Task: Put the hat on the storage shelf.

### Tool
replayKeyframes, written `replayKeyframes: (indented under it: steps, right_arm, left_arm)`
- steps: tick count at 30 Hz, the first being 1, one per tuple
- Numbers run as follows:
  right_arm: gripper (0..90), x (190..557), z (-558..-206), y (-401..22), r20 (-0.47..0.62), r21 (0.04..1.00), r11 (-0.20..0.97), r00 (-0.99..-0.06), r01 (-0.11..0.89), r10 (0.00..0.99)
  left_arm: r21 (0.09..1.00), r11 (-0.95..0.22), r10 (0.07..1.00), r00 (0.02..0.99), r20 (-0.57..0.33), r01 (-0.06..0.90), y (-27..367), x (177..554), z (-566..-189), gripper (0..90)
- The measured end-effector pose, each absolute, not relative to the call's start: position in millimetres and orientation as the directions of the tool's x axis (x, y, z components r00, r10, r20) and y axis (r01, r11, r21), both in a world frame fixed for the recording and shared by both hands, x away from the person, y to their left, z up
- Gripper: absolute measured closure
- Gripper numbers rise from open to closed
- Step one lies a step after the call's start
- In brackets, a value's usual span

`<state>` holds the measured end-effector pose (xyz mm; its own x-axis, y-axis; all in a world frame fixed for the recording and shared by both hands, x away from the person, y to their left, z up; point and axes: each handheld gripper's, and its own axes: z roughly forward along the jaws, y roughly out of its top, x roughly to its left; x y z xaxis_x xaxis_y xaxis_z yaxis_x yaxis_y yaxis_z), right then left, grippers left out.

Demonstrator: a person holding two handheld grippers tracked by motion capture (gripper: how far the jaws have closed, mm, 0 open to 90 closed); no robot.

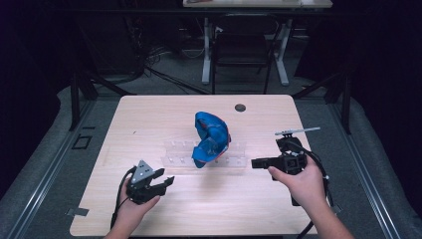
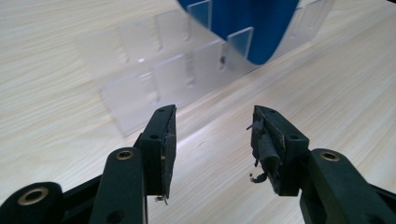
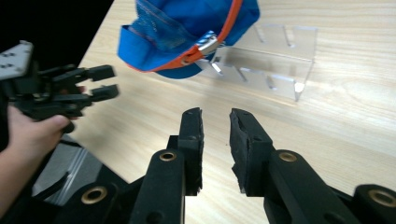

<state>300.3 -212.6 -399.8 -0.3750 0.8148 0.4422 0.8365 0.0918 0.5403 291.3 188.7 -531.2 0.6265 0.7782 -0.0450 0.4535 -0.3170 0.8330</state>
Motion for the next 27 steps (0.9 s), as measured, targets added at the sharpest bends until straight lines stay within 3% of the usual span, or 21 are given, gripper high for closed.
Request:
replayKeyframes:
  steps: [8,27]
  right_arm:
    - [72.7,281.9,-424.1,-216.8,0.39,0.574,0.081,-0.36,0.815,0.848]
    - [63.9,263.8,-503.9,-231.7,0.344,0.659,0.005,-0.307,0.753,0.888]
  left_arm:
    - [0.844,-0.255,0.809,0.582,-0.082,0.472,216.6,289.5,-536.9,50.2]
    - [0.822,-0.266,0.813,0.576,-0.089,0.503,213.9,290.3,-554.6,45.2]
